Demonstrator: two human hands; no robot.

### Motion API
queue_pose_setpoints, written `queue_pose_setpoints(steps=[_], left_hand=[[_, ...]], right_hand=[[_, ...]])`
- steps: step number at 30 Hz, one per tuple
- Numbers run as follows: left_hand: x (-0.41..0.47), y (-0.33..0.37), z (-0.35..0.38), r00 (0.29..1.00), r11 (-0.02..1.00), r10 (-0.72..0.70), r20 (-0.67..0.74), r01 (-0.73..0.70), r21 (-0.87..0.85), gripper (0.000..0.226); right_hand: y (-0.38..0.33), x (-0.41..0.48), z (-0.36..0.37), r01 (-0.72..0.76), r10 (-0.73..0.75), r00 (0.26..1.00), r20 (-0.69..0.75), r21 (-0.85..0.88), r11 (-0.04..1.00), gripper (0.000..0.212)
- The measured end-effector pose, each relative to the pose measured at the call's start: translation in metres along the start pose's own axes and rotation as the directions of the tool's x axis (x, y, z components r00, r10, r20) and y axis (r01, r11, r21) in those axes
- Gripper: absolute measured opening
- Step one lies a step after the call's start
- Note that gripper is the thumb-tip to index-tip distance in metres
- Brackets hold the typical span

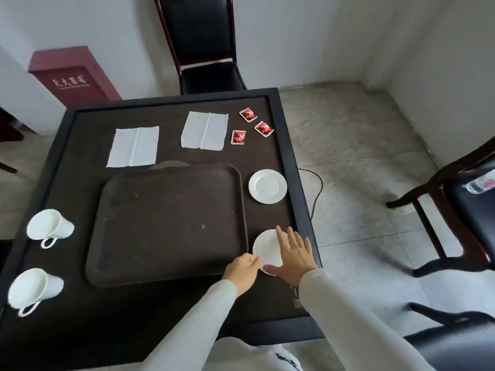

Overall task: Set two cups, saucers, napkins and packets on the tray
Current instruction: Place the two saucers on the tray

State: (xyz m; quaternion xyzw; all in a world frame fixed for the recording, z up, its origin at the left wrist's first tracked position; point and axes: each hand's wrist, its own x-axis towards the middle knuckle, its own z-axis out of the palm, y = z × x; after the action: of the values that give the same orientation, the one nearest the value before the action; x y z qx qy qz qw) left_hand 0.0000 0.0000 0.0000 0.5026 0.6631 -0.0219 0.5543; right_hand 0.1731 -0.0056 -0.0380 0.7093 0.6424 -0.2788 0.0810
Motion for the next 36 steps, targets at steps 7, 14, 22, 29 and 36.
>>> queue_pose_setpoints(steps=[7,14,22,29,36], left_hand=[[0.01,0.013,0.021,0.992,0.924,-0.128,-0.013,0.114,-0.364,0.032],[0.008,0.019,0.024,0.976,0.841,-0.219,0.004,0.191,-0.507,0.044],[0.006,0.025,0.019,0.969,0.789,-0.246,0.024,0.215,-0.576,0.01],[-0.001,0.03,0.018,0.974,0.793,-0.221,0.05,0.209,-0.572,0.033],[-0.005,0.027,0.01,0.982,0.768,-0.175,0.065,0.177,-0.615,0.03]], right_hand=[[0.008,0.006,0.01,0.028,-0.027,1.0,-0.009,0.102,0.994,0.136],[0.013,0.009,0.013,0.04,-0.032,0.998,-0.053,0.158,0.987,0.138],[0.01,0.005,0.016,0.057,-0.048,0.997,-0.061,0.149,0.987,0.137],[0.008,0.002,0.011,0.047,-0.034,0.996,-0.085,0.158,0.986,0.136],[0.004,-0.008,0.002,0.03,-0.005,0.991,-0.134,0.189,0.981,0.137]])
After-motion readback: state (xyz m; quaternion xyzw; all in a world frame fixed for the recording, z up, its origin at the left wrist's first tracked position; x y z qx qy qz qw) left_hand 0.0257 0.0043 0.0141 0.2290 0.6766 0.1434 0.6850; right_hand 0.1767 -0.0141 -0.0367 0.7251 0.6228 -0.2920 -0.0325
